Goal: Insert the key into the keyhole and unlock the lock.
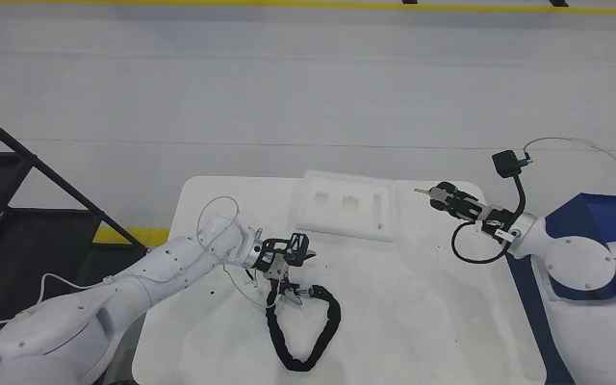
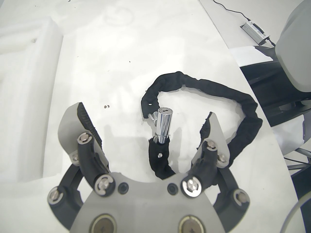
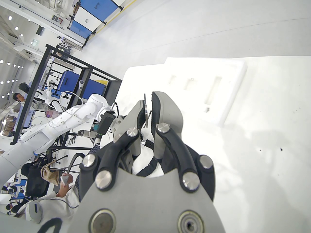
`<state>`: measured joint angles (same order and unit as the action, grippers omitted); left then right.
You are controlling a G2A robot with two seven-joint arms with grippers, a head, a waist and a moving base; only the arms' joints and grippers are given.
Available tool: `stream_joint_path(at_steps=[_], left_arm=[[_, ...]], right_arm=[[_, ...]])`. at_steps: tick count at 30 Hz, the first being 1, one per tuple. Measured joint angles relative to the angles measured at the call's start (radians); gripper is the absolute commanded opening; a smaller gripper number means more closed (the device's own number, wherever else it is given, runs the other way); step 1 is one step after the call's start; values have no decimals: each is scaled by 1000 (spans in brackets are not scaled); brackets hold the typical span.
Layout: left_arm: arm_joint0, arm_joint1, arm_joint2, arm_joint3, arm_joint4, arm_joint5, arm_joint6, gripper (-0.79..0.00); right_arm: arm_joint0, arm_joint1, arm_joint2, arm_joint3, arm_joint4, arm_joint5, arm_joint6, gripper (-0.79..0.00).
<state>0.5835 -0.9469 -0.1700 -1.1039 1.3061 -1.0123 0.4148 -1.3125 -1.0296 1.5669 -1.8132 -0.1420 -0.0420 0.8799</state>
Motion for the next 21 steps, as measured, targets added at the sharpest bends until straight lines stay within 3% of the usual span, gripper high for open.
stream_joint_path(at_steps=[10,16,21], left_arm=[[29,6,-14,0,17,33,-2,0],[79,24,-19,27,129,56,146,0],[106,28,-17,41,263,168,312,0]], right_arm=[[0,0,0,0,0,0,0,-785],[0,0,0,0,0,0,0,-785],[0,0,0,0,0,0,0,-785]])
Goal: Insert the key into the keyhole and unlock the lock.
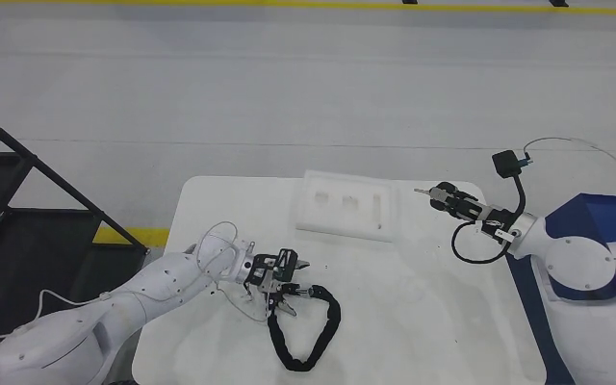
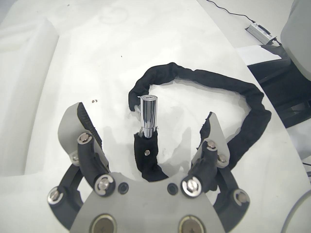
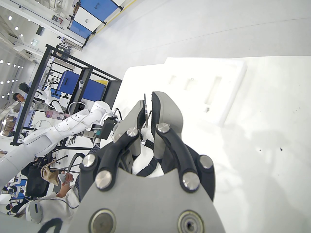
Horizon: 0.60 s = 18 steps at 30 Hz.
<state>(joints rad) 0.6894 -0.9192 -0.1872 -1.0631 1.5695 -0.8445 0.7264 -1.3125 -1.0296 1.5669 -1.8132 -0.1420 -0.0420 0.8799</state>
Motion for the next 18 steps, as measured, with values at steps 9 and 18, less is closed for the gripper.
stream_joint_path(at_steps=[9,18], left_arm=[[22,-27,-1,57,77,57,82,0],[31,-60,-11,94,87,52,61,-440]], right_arm=[[0,0,0,0,0,0,0,-785],[0,0,0,0,0,0,0,-785]])
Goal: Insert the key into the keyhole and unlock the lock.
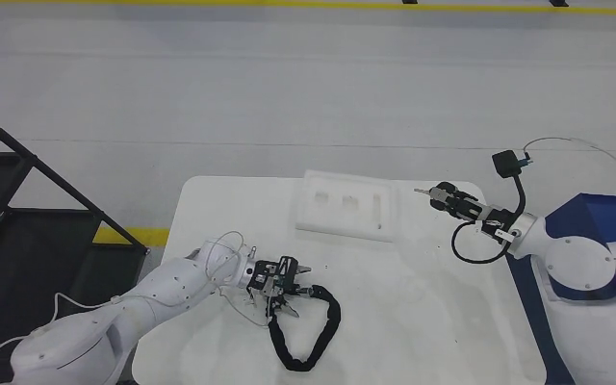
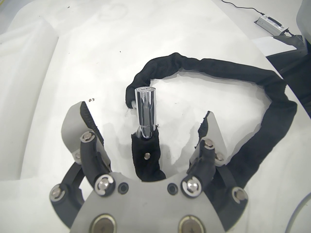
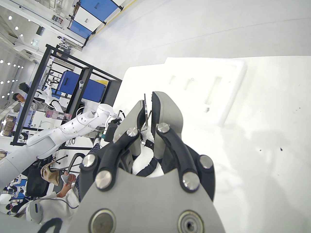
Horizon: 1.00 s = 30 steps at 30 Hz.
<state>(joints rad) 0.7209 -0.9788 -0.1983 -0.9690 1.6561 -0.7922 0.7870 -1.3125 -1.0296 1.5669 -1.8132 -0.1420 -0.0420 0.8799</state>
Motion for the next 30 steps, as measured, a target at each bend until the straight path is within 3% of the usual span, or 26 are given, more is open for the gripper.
stream_joint_path(at_steps=[2,3,4,19,25,30], left_arm=[[3,-5,-1,8,2,-3,2,-554],[4,-9,-2,13,5,-4,4,-702],[5,-11,-3,17,7,-5,6,-785],[-5,-22,-32,43,42,-34,99,-785],[-22,2,-75,-33,27,-75,109,-785],[-29,35,-131,-143,-22,-146,37,-785]], right_arm=[[0,0,0,0,0,0,0,-785],[0,0,0,0,0,0,0,-785],[0,0,0,0,0,0,0,-785],[0,0,0,0,0,0,0,-785],[0,0,0,0,0,0,0,-785],[0,0,0,0,0,0,0,-785]])
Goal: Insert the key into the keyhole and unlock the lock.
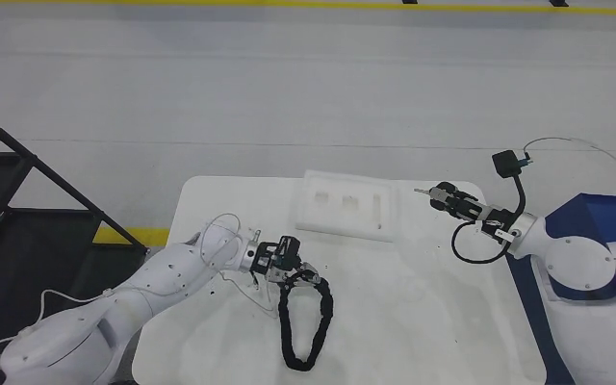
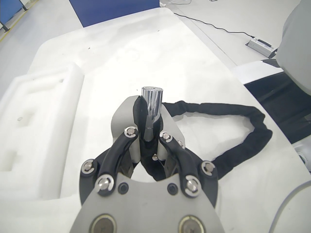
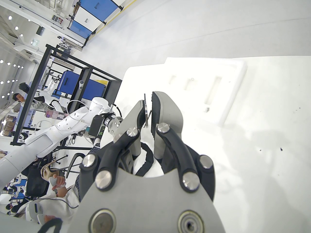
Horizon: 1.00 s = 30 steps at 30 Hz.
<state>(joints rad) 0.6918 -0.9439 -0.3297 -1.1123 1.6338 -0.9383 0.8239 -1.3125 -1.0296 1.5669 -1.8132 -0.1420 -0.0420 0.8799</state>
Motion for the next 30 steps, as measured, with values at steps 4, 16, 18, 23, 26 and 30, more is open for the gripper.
stream_joint_path(at_steps=[4,16,18,23,26,30], left_arm=[[4,24,-51,-87,-67,-63,-78,-785],[6,65,-153,-304,-299,-74,-345,-785],[0,68,-168,-334,-334,-74,-383,-785],[-7,69,-201,-382,-389,-74,-460,-785],[-6,66,-218,-399,-411,-64,-498,-785],[-5,57,-232,-415,-428,-38,-538,-785]], right_arm=[[0,0,0,0,0,0,0,-785],[8,8,-89,-64,-31,53,156,-785],[12,8,-100,-76,-19,56,172,-785],[23,10,-116,-92,34,62,213,-785],[27,12,-113,-107,61,64,231,-785],[19,16,-101,-136,84,66,237,-785]])
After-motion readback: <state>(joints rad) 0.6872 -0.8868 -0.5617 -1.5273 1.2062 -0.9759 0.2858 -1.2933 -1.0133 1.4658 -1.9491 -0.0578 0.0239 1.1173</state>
